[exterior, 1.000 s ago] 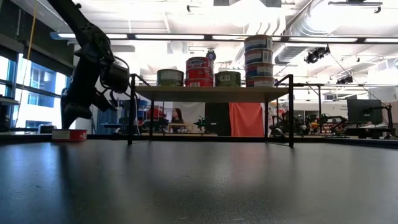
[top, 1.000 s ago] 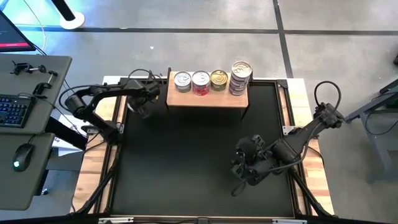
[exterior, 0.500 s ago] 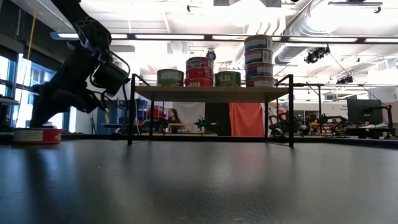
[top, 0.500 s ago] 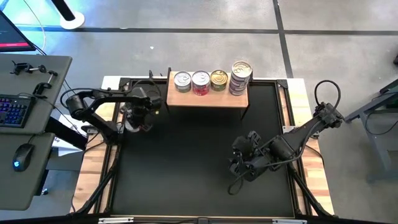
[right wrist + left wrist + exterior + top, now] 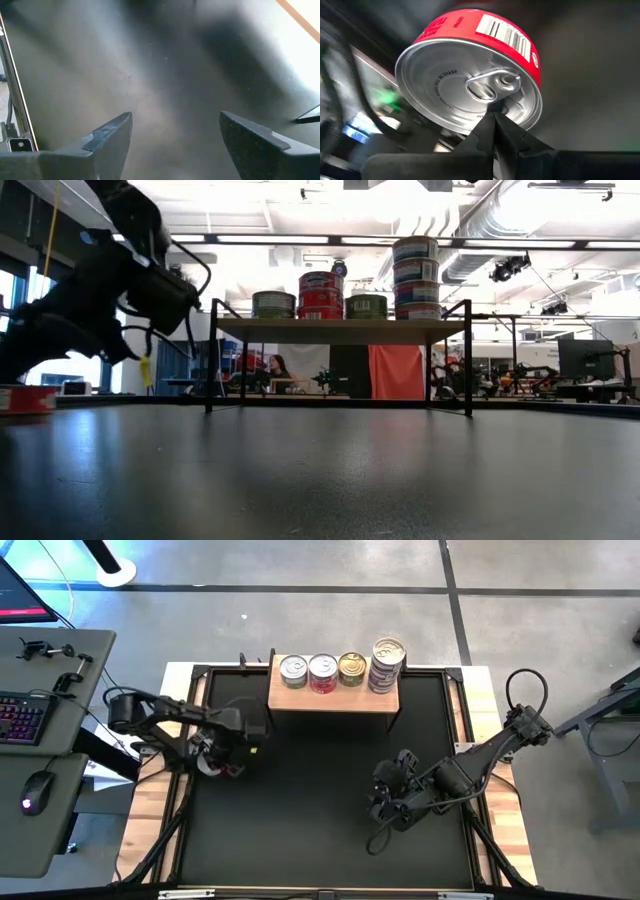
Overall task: Stack canned seafood by type on shelf
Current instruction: Stack the red tuna can on top of the other red tuna cans
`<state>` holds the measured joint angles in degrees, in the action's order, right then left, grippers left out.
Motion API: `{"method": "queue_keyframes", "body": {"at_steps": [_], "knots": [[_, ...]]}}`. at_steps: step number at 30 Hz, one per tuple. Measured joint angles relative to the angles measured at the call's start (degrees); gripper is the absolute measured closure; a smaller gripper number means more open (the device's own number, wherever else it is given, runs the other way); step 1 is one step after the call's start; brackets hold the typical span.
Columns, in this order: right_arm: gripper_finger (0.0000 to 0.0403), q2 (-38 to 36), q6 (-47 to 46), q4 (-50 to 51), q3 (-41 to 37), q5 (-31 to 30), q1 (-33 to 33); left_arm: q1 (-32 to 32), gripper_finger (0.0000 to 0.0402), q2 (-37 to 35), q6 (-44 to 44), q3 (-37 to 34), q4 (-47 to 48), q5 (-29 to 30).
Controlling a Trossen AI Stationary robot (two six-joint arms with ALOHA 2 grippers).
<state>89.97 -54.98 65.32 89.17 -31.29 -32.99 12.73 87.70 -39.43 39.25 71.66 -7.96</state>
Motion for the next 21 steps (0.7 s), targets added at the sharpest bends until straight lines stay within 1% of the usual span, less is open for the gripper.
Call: {"method": "queue_keyframes", "body": {"at_steps": [6, 10, 12, 14, 17, 19, 21], "knots": [[0.0114, 0.0, -0.1, 0.0, 0.0, 0.0, 0.0, -10.3, 0.0401, 0.0, -8.4, 0.4, -2.2, -5.0], [0.0114, 0.0, -0.2, 0.0, 0.0, -0.2, 0.0, -15.5, 0.0401, 0.0, -14.9, 2.7, -5.1, -5.4], [0.0114, 0.0, -0.4, -0.2, 0.0, -0.3, 0.0, -17.6, 0.0401, -0.2, -17.1, 4.4, -8.7, -5.5], [0.0114, 0.0, -0.4, -1.8, 0.0, -0.3, 0.0, -19.6, 0.0401, -0.3, -18.9, 6.5, -15.9, -5.2], [0.0114, 0.0, 0.9, -6.5, 0.0, -0.6, 0.0, -22.1, 0.0402, 0.0, -19.0, 8.6, -28.7, -3.0], [0.0114, 0.0, 2.7, -9.6, 0.0, -0.3, 0.0, -23.4, 0.0401, 0.2, -19.0, 8.6, -38.5, -1.7], [0.0114, 0.0, 3.8, -11.1, 0.0, -0.1, 0.0, -24.7, 0.0401, 1.3, -19.0, 8.9, -51.4, 0.4]]}}
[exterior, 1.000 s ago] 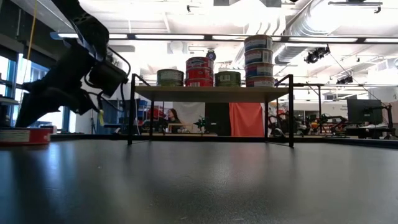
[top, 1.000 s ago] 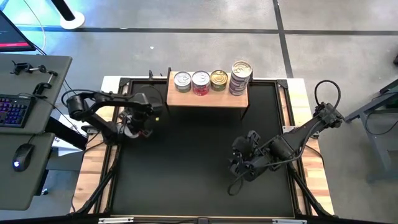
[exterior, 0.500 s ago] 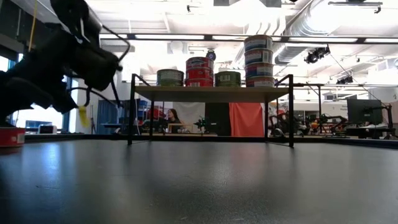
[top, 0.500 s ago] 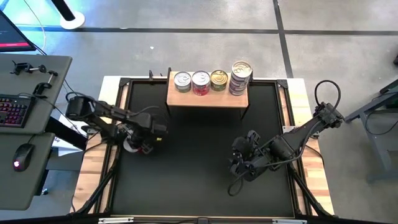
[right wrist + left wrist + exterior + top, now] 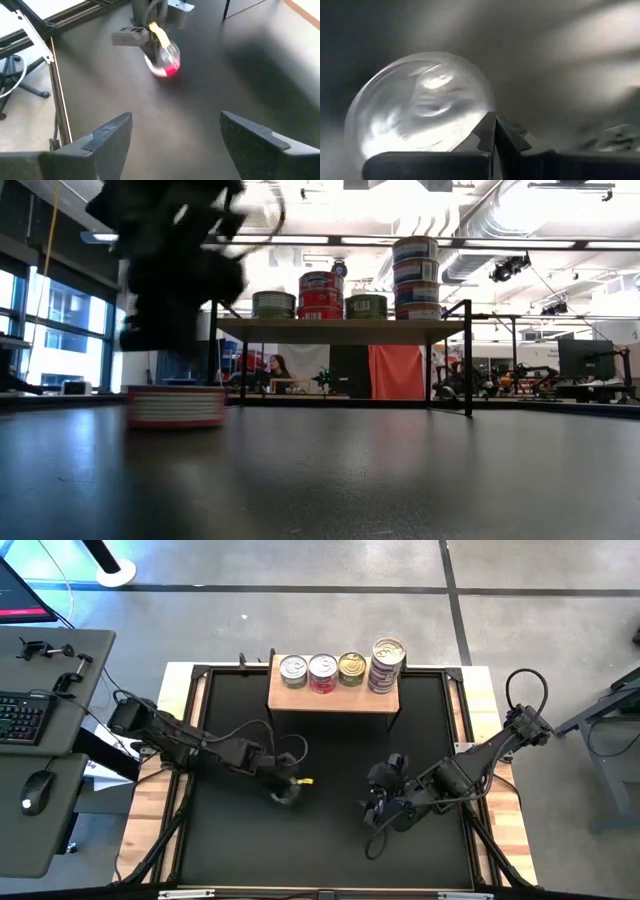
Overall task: Stack canned seafood by type on shelf
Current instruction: Stack the red tuna can on top of the other red tuna cans
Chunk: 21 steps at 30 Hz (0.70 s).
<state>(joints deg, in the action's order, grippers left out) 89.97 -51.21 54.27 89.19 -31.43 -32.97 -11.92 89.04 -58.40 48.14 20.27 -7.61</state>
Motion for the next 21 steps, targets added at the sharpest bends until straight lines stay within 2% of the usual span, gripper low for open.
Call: {"method": "queue_keyframes", "body": {"at_steps": [3, 5, 9, 13, 17, 21], "knots": [[0.0114, 0.0, -0.8, 0.2, 0.0, 0.1, 0.0, -1.3, 0.0401, 2.5, 2.0, 0.1, -14.5, 2.3], [0.0114, 0.0, -1.7, 0.7, 0.0, 0.2, 0.0, -1.8, 0.0401, 6.2, 3.1, 1.1, -19.7, 3.4], [0.0114, 0.0, -2.6, 1.3, 0.0, 1.1, -0.4, -2.1, 0.0401, 14.9, 3.7, 6.8, -20.5, 3.0], [0.0114, 0.0, -2.8, 1.4, 0.0, 1.7, -1.3, -2.1, 0.0401, 20.8, 9.8, 15.1, -19.7, -1.3], [0.0114, -0.6, -3.1, 1.7, 0.0, 1.8, -2.6, -2.5, 0.0401, 20.4, 20.5, 22.3, -19.4, -0.2], [0.0114, -2.0, -6.2, 3.3, 0.0, 0.3, -3.9, -3.1, 0.0401, 14.6, 30.9, 24.1, -14.2, 4.2]]}}
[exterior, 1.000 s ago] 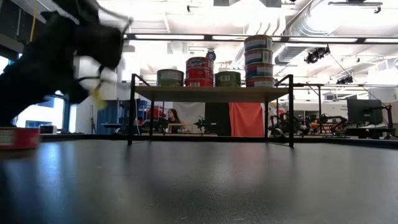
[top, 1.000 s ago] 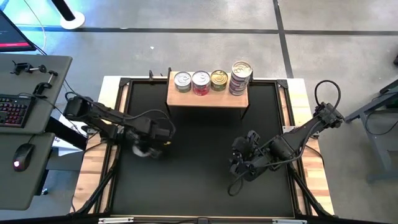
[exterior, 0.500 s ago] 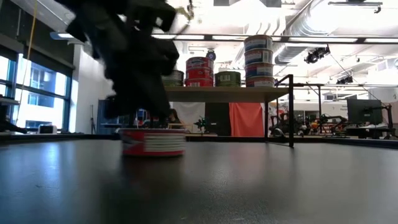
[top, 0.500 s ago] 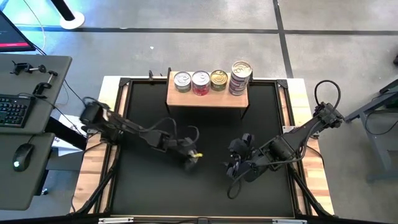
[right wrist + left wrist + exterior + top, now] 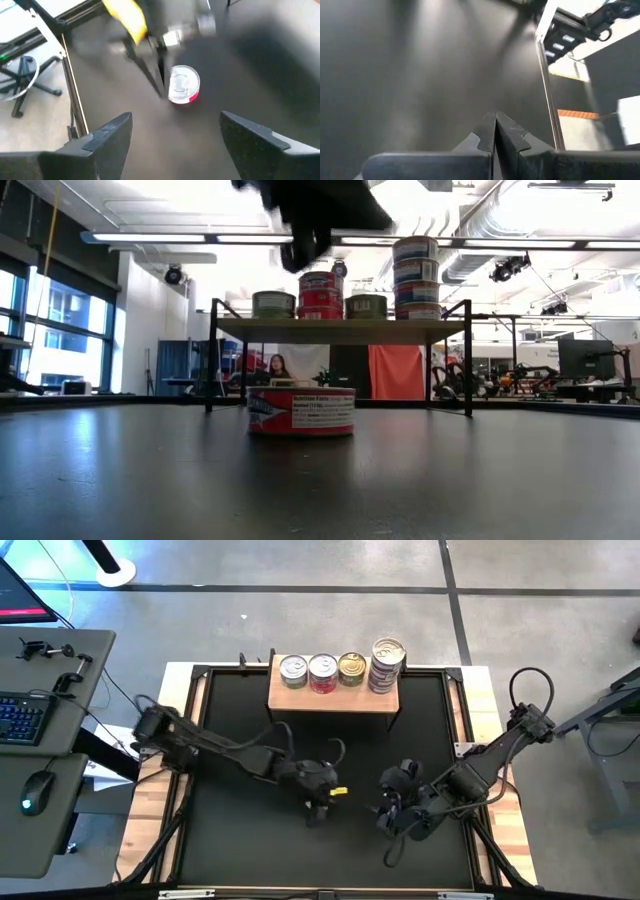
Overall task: Stack canned seafood by type on shelf
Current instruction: Stack the red tuna can on top of the other red tuna cans
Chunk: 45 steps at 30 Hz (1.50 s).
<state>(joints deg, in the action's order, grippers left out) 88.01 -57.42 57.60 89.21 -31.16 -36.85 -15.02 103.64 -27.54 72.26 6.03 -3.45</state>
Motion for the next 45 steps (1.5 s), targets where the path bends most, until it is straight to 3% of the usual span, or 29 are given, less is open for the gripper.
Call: {"method": "queue_keyframes", "body": {"at_steps": [6, 9, 14, 17, 20, 22, 26, 34, 39, 45], "knots": [[0.0114, -0.3, -11.0, 8.0, 0.0, 0.5, -0.5, -2.4, 0.0401, -11.7, 10.2, -5.5, 4.8, 10.1], [0.0114, 1.8, -16.4, 13.3, 0.0, 2.9, 1.0, -5.1, 0.0401, -16.9, 12.3, -11.7, 3.8, 17.2], [0.0119, 7.3, -16.6, 12.7, 0.0, 6.7, 4.9, -10.1, 0.0401, -19.8, 12.1, -24.8, -0.4, 26.9], [0.0139, 12.4, -11.6, 11.4, 0.0, 9.3, 7.2, -11.5, 0.0401, -19.5, 12.3, -31.4, -11.3, 27.3], [0.0184, 17.2, -5.6, 11.0, 0.0, 9.1, 9.0, -11.6, 0.0401, -17.4, 16.3, -35.3, -21.1, 27.2], [0.0237, 20.0, -3.3, 10.4, 0.0, 8.2, 9.7, -11.1, 0.0401, -15.8, 18.6, -35.6, -25.7, 27.2], [0.0377, 23.9, -0.5, 7.3, 0.0, 9.4, 10.3, -10.1, 0.0401, -12.4, 20.2, -35.6, -25.8, 26.7], [0.0399, 27.5, 2.7, -2.4, 0.0, 13.1, 13.1, -9.7, 0.0401, -7.9, 18.3, -35.6, -28.0, 25.8], [0.0402, 28.0, 5.3, -3.1, -0.3, 13.3, 14.8, -9.7, 0.0401, -6.8, 18.2, -35.6, -30.0, 25.5], [0.0403, 22.0, 6.3, -9.7, -14.2, 20.3, 15.2, -9.7, 0.0401, -6.8, 18.1, -35.5, -30.0, 26.0]]}}
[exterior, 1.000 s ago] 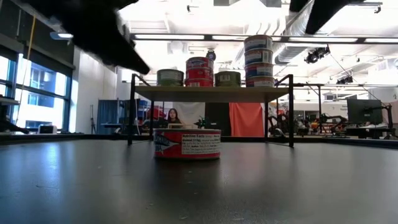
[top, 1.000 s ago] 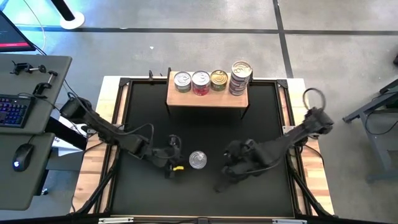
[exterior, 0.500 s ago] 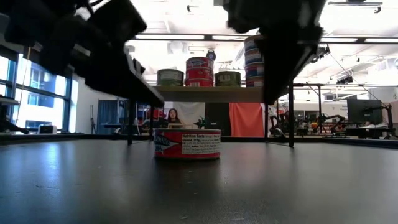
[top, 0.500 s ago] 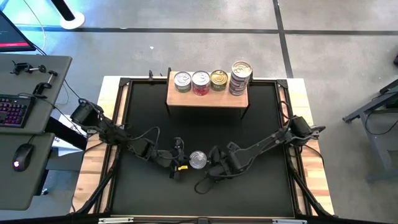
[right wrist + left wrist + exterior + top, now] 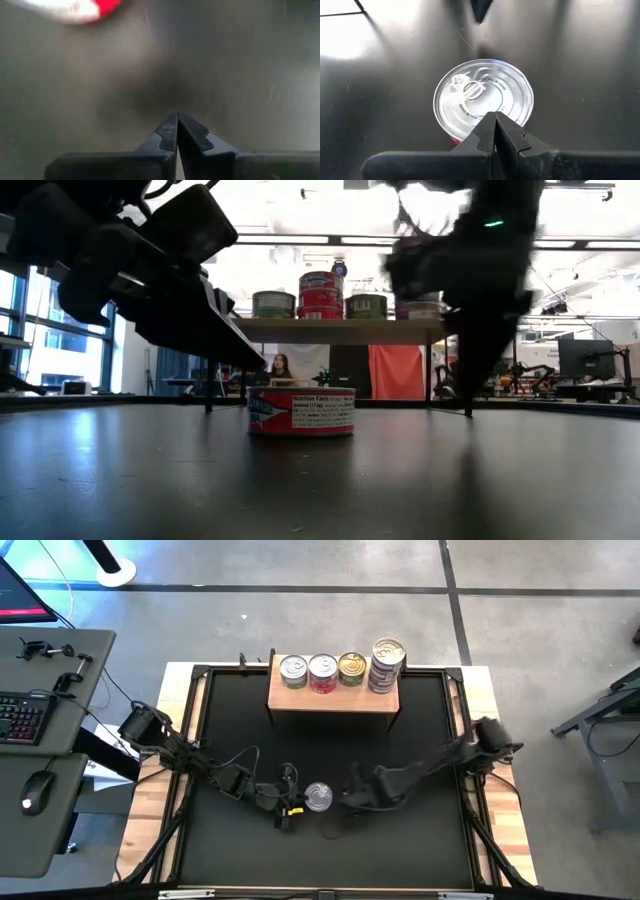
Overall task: Stack canned seafood by type on shelf
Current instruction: Stack the red tuna can on top of the other red tuna cans
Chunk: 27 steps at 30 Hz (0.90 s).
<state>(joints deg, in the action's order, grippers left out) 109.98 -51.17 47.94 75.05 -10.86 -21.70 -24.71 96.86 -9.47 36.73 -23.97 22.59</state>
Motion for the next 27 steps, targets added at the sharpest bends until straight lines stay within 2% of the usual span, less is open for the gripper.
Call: {"method": "queue_keyframes", "body": {"at_steps": [2, 5, 8, 12, 16, 22, 27], "knots": [[0.0403, -5.2, -4.5, -4.7, -6.5, 2.0, -1.3, 0.0, 0.0401, 0.0, -0.9, 0.0, -0.2, 0.2], [0.0403, -13.5, -9.6, -17.4, -14.8, 2.4, -3.4, 0.0, 0.0401, 0.0, -1.6, 0.0, -0.2, 0.5], [0.0403, -17.2, -10.4, -27.1, -20.0, 2.3, -3.3, 0.7, 0.0401, 0.0, -0.2, 0.0, 0.0, 0.6], [0.0403, -15.0, -9.0, -32.7, -21.2, 2.5, 0.0, 2.2, 0.0401, 0.0, 1.2, 0.0, 0.0, 0.5], [0.0403, -10.2, -5.6, -36.1, -18.6, 3.0, 2.8, 3.9, 0.0401, 0.0, 1.2, 0.0, 0.1, -0.3], [0.0403, -4.8, -0.7, -34.5, -14.0, 6.5, 5.7, 5.5, 0.0401, 0.3, 1.1, 0.0, 0.4, -2.8], [0.0403, -2.6, -1.1, -35.8, -13.5, 6.6, 6.6, 5.4, 0.0401, 0.8, 0.6, 0.0, 0.6, -3.7]]}}
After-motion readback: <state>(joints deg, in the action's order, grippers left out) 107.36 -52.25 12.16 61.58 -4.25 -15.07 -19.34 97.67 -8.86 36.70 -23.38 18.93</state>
